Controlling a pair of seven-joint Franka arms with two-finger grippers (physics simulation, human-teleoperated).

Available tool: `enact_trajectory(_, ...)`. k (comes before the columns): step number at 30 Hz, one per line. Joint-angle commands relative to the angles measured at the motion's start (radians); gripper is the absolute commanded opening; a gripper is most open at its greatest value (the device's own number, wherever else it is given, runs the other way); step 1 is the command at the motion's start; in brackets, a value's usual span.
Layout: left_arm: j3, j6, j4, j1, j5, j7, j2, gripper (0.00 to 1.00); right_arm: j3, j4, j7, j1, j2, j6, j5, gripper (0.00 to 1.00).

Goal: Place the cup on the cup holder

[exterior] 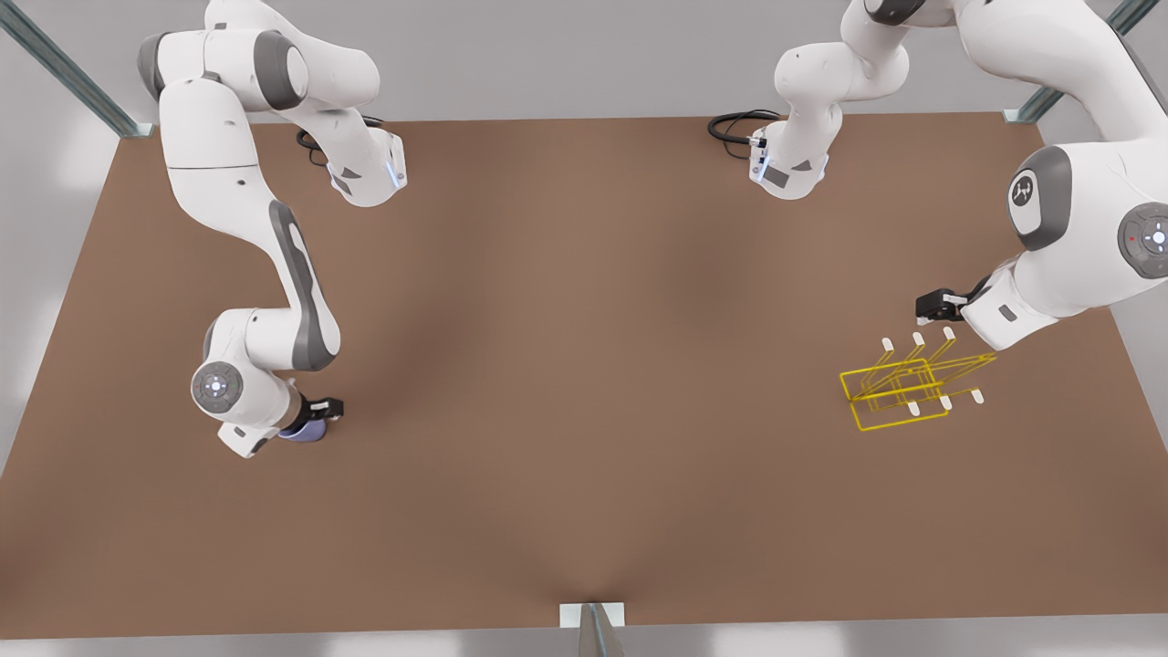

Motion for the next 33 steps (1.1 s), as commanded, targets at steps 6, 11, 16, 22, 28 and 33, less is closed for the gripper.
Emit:
enact_trajectory(6, -0.001, -0.007, -0.001, -0.002, 0.001, -0.008, -0.001, 1.0, -0.026, -0.019, -0.064, 0.019, -0.003, -0.043, 0.002, 1.0)
enact_trajectory(11, 0.001, -0.021, 0.002, -0.002, 0.001, -0.012, -0.003, 1.0, -0.027, -0.013, -0.061, 0.027, 0.01, -0.029, 0.002, 1.0)
enact_trajectory(16, 0.001, -0.053, 0.002, -0.002, 0.007, -0.021, -0.003, 1.0, -0.027, -0.005, -0.062, 0.025, 0.051, -0.026, 0.0, 1.0)
enact_trajectory(22, 0.001, -0.053, 0.004, -0.002, 0.007, -0.031, -0.004, 1.0, -0.029, -0.003, -0.047, 0.027, 0.051, -0.027, 0.0, 0.72)
enact_trajectory(28, -0.001, -0.048, 0.004, -0.002, 0.009, -0.033, -0.004, 1.0, -0.03, 0.0, -0.039, 0.027, 0.051, -0.029, -0.005, 0.26)
enact_trajectory(33, -0.001, -0.047, 0.004, -0.002, 0.007, -0.035, -0.003, 1.0, -0.033, 0.003, -0.048, 0.027, 0.051, -0.038, -0.003, 0.21)
